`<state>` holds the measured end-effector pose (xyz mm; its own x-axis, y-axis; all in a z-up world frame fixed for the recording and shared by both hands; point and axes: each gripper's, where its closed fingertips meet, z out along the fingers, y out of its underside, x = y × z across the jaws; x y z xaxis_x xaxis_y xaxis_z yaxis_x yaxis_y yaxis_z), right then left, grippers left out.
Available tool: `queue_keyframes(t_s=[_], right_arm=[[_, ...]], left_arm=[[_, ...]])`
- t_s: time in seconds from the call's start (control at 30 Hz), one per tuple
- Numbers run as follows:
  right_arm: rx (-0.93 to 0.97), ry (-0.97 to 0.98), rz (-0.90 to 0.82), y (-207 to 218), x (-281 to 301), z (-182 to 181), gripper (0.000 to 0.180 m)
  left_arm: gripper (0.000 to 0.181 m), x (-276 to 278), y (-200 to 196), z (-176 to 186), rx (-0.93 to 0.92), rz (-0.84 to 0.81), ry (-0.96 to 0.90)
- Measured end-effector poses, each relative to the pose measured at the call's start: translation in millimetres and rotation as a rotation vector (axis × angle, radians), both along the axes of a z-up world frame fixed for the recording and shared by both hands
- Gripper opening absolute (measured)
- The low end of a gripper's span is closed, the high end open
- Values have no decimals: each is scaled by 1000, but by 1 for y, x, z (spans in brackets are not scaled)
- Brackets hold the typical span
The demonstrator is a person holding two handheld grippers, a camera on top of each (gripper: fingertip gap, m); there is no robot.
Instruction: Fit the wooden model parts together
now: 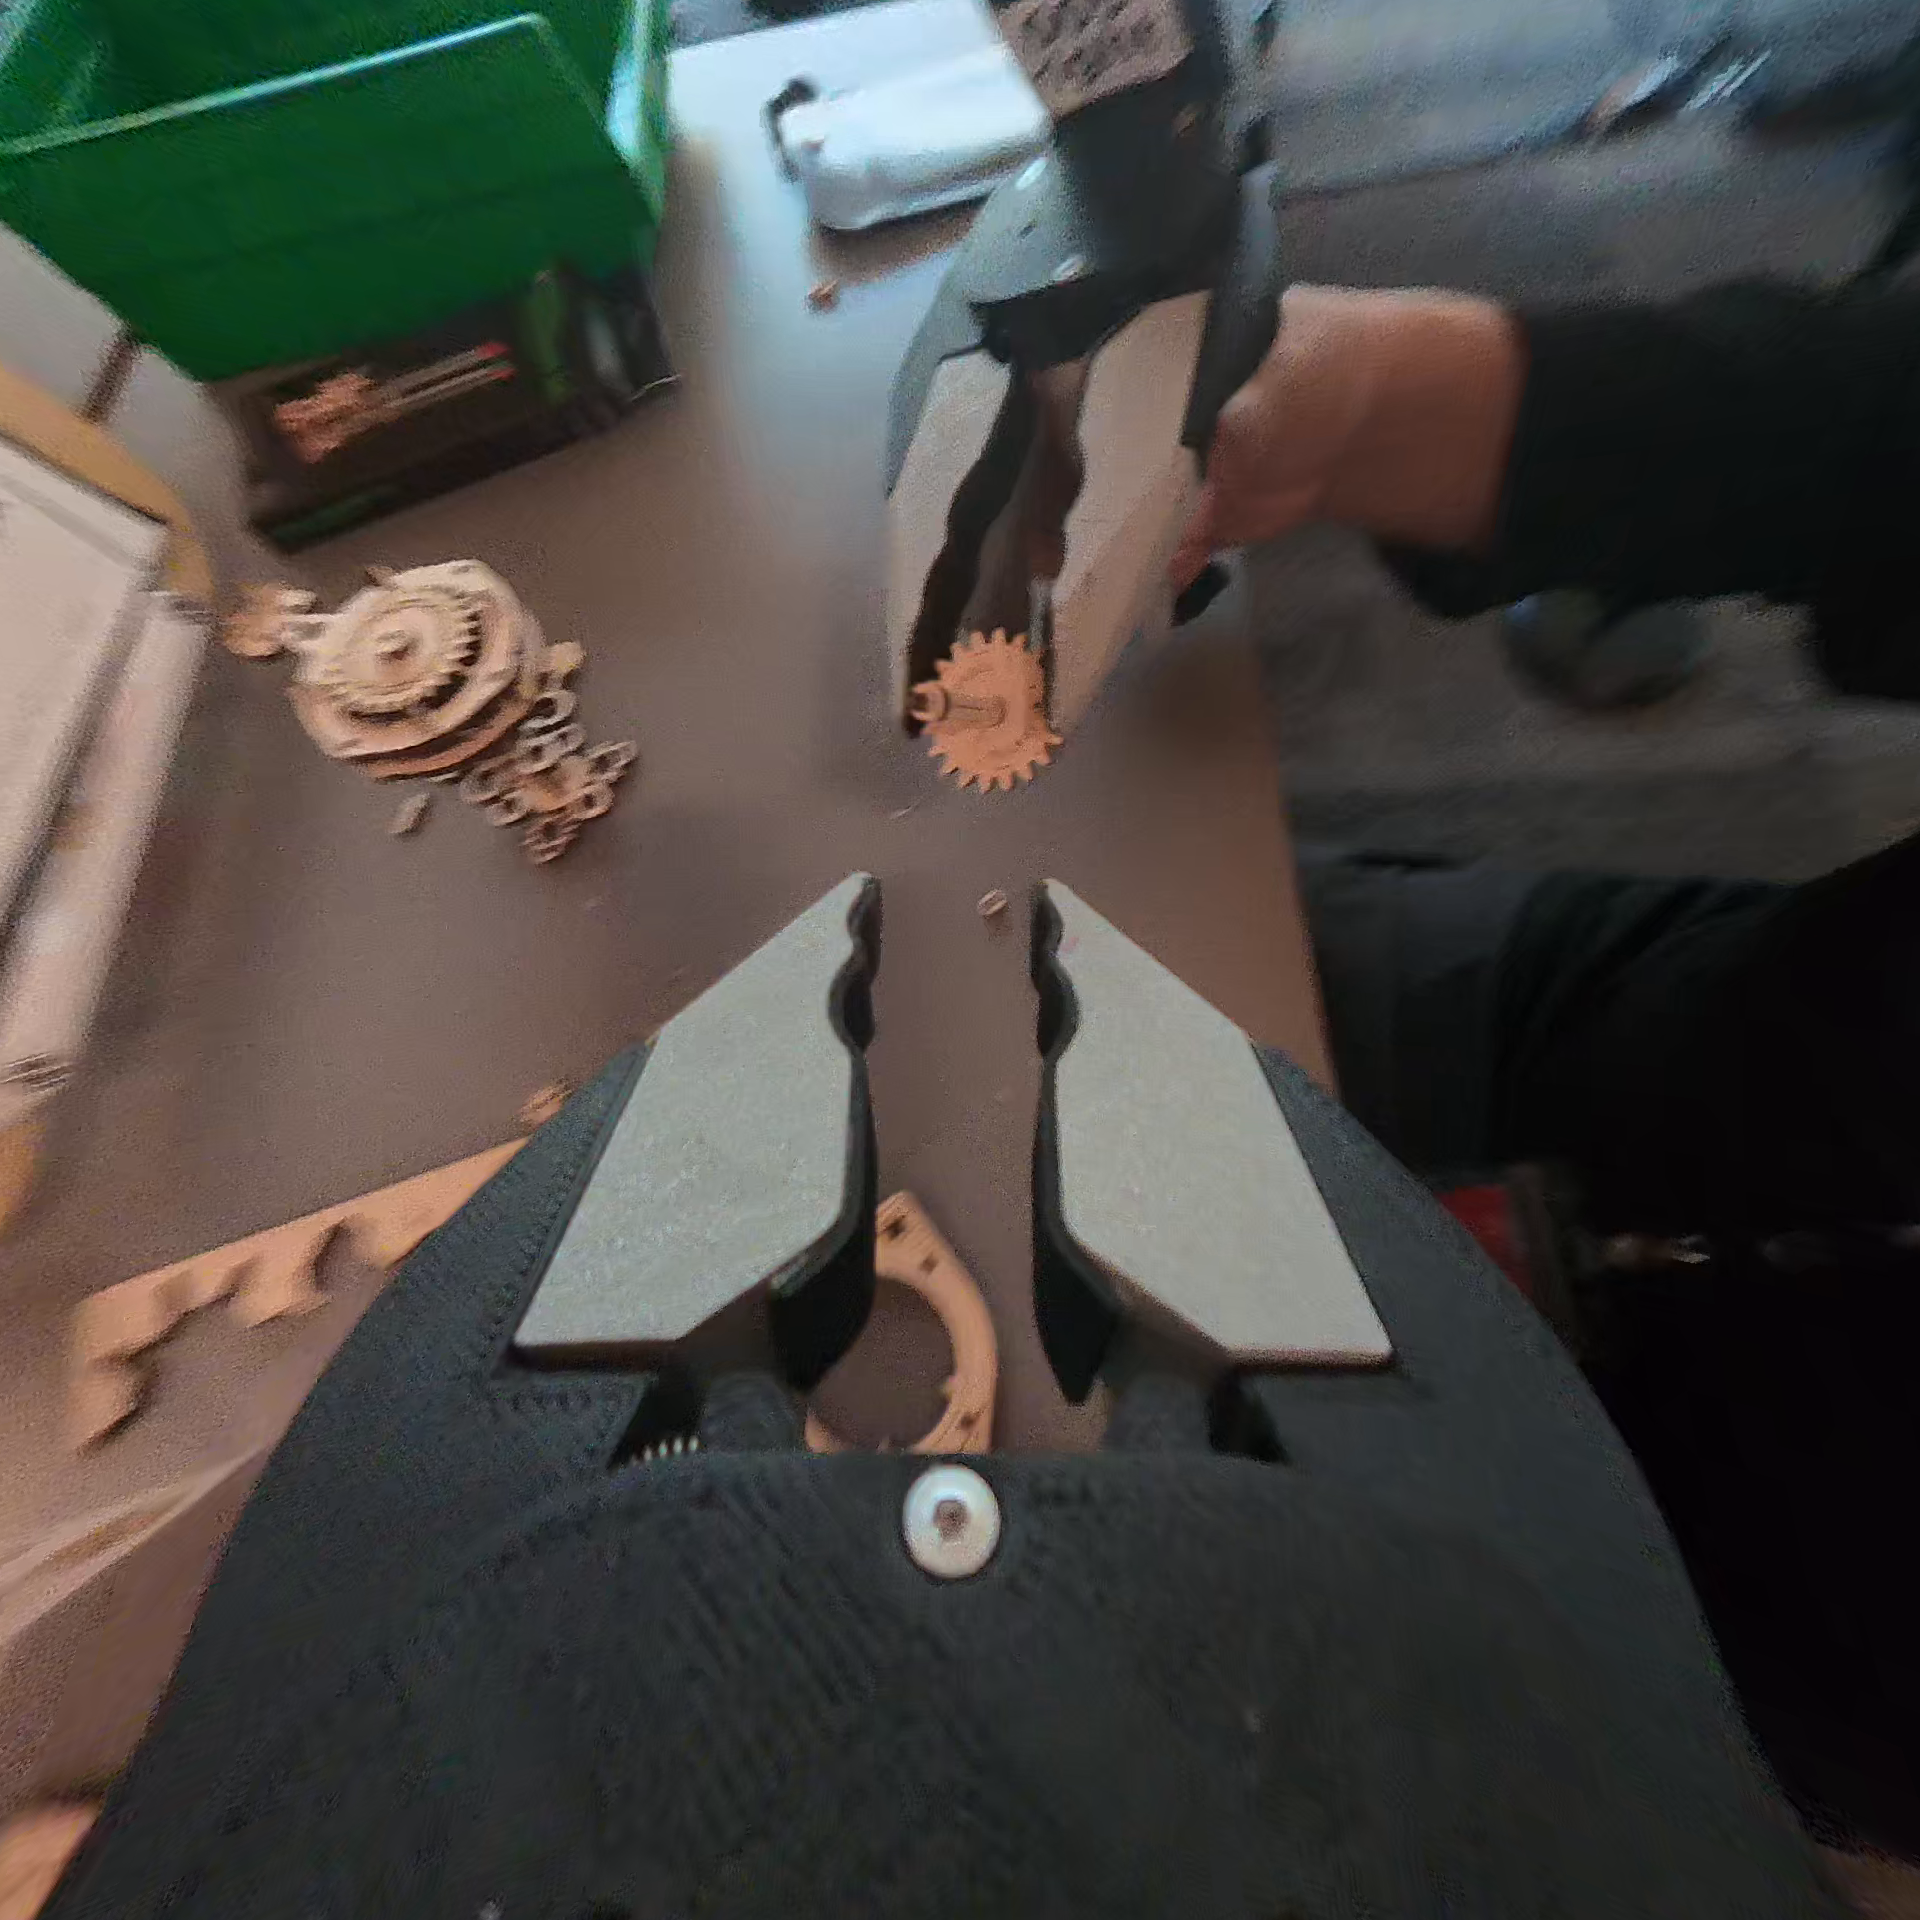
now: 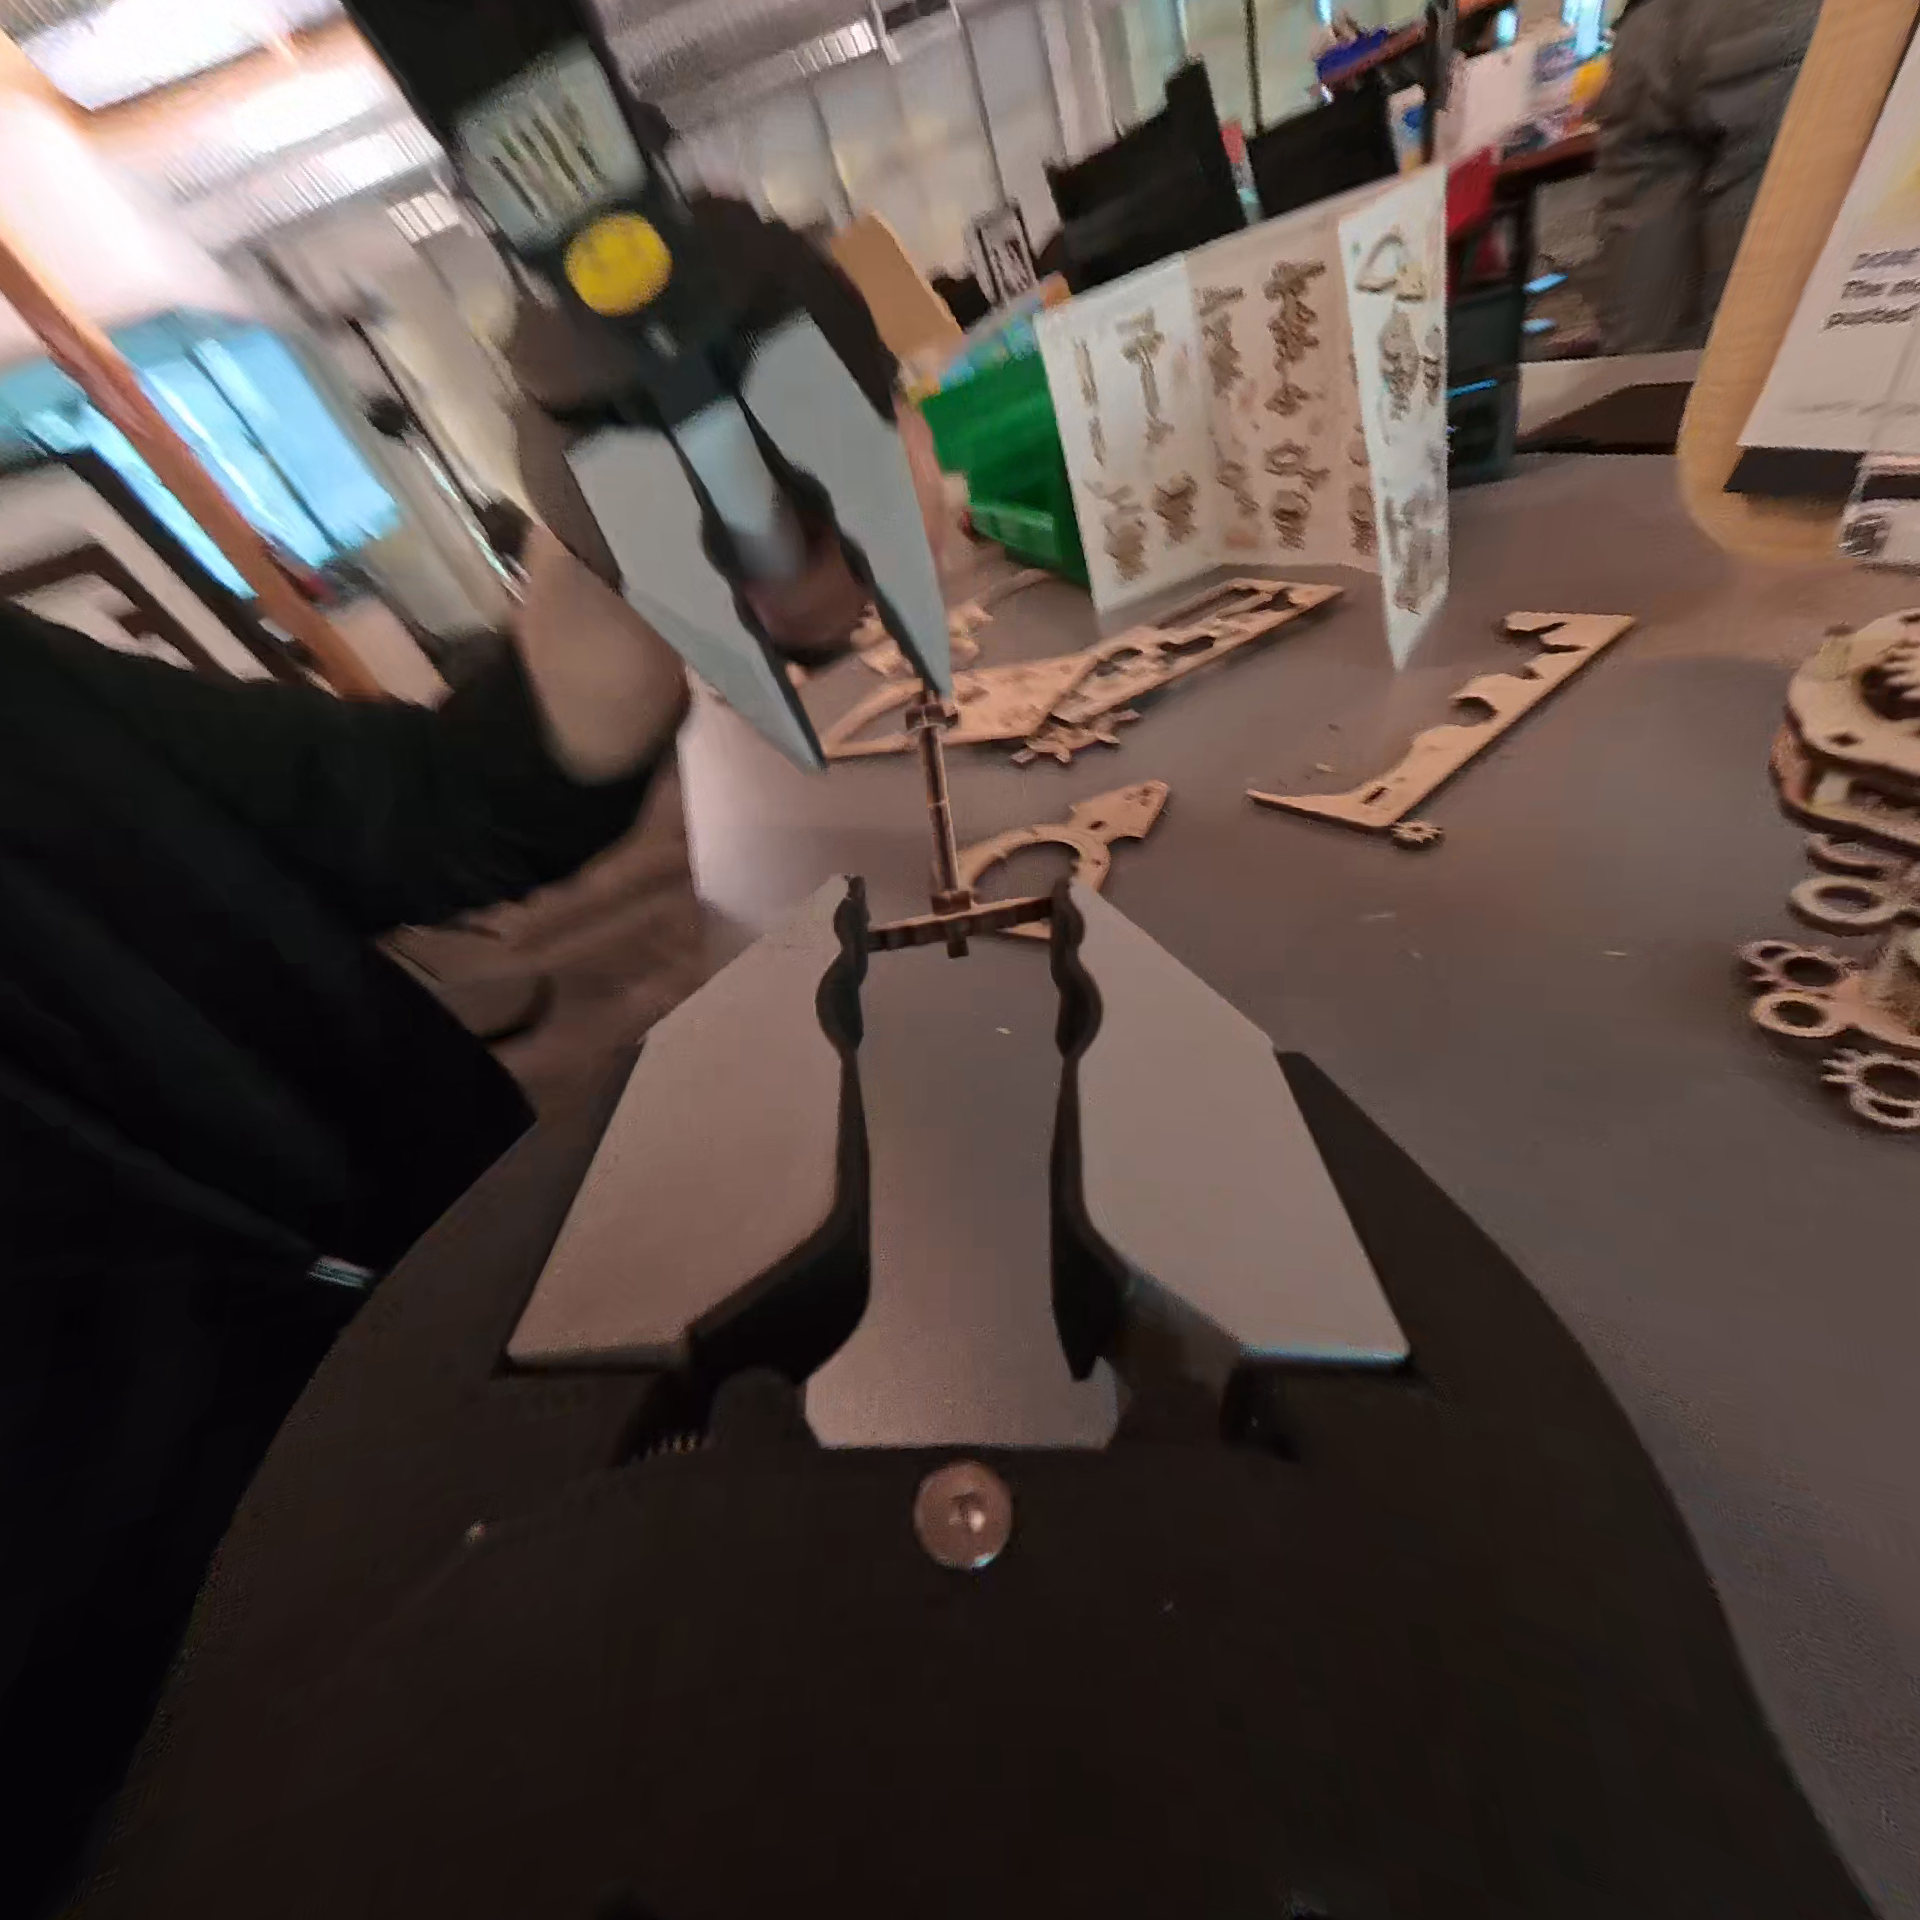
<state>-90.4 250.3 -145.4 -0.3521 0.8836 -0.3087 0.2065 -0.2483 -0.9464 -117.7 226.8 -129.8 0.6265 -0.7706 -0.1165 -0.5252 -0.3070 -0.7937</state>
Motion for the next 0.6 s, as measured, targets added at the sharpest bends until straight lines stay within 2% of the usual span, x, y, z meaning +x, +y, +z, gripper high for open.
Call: queue_keyframes(t_s=[0.1,0.2,0.43,0.6], right_arm=[[-158,55,75,-1,8,10,32],[-211,52,145,-9,13,9,32],[-403,81,385,-22,17,28,32],[-336,102,335,-18,6,25,32]], left_arm=[[30,25,9,-4,-92,-58,-216],[24,40,17,10,-75,-117,-384],[10,64,5,11,-41,-342,-403],[3,57,16,18,-16,-316,-483]])
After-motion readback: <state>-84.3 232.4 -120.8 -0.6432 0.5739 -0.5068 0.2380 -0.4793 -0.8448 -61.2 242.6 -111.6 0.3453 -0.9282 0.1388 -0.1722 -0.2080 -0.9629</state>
